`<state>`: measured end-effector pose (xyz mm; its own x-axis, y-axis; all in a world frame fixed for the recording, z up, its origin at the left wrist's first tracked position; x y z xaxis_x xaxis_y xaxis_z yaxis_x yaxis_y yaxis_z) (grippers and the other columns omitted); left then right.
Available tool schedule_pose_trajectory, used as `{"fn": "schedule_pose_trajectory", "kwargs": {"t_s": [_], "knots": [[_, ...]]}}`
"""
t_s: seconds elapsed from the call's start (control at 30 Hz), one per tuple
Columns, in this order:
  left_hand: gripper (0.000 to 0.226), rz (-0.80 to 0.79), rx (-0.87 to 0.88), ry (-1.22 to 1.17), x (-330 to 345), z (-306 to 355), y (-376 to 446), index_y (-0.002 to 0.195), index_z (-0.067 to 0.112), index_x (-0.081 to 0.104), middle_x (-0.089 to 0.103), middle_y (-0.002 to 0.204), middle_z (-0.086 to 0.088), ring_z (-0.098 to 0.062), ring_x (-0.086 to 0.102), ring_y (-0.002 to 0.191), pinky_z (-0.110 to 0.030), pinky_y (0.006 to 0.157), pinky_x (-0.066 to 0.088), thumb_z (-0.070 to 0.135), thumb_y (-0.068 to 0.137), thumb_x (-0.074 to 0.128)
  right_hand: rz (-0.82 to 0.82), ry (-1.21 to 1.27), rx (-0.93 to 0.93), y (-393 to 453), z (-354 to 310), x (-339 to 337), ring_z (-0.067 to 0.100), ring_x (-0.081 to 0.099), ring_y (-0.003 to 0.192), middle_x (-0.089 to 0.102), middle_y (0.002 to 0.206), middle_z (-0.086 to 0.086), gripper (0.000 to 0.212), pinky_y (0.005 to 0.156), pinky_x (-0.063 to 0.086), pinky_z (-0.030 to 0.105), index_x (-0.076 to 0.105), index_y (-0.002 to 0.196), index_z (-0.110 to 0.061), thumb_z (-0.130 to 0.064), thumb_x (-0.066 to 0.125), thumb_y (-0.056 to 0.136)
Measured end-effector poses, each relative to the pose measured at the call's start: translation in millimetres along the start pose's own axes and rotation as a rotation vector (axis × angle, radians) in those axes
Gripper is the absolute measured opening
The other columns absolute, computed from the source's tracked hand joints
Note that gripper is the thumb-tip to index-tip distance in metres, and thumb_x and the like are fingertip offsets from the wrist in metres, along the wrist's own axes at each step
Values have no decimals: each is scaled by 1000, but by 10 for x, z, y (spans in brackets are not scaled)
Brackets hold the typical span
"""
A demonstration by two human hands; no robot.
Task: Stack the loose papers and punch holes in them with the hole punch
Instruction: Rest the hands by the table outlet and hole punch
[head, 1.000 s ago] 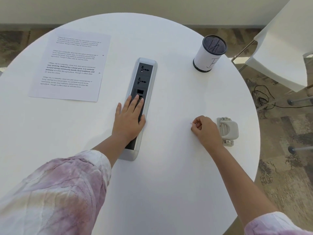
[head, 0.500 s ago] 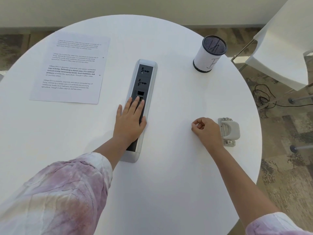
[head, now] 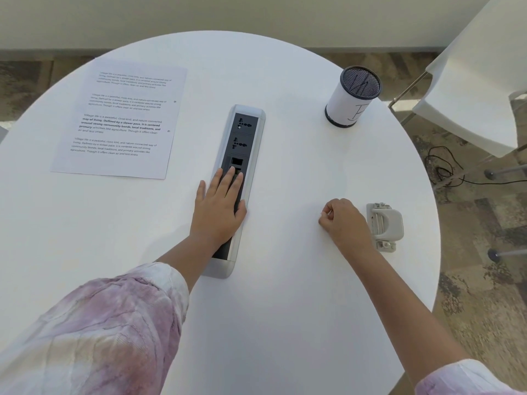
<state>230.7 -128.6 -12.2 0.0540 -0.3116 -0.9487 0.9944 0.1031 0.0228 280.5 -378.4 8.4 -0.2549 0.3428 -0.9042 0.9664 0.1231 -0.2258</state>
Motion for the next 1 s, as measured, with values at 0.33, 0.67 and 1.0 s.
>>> {"fn": "schedule_pose_trajectory", "kwargs": {"t_s": [0.33, 0.67, 1.0], "knots": [[61, -5, -2, 7, 8, -5, 1, 143, 19, 30, 27, 152, -1, -22, 17, 142, -50, 112, 14, 38, 86, 22, -58, 469, 169, 101, 221, -82, 0, 49, 43, 50, 62, -7, 11, 43, 35, 6, 54, 76, -15, -12, 51, 87], [60, 4, -4, -5, 3, -3, -1, 143, 18, 32, 28, 152, -1, -21, 18, 142, -50, 112, 14, 38, 86, 23, -8, 247, 19, 35, 111, -21, 13, 51, 70, 55, 71, -6, 3, 67, 45, 28, 60, 79, -20, -18, 62, 81], [62, -2, -9, -10, 5, -4, -2, 143, 18, 30, 26, 153, 0, -20, 16, 142, -49, 113, 12, 39, 86, 20, -103, 246, 50, 106, 94, -34, 10, 49, 58, 53, 68, -3, 13, 54, 36, 21, 56, 75, -15, -15, 54, 87]]}}
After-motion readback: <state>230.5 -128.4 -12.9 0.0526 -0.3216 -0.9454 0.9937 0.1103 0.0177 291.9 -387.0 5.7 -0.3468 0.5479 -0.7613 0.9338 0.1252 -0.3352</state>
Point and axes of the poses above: each hand's wrist, its own y-axis towards the middle knuckle, its own x-axis out of the palm, z = x × y, the point moved 5 cm from there along y, towards the middle knuckle
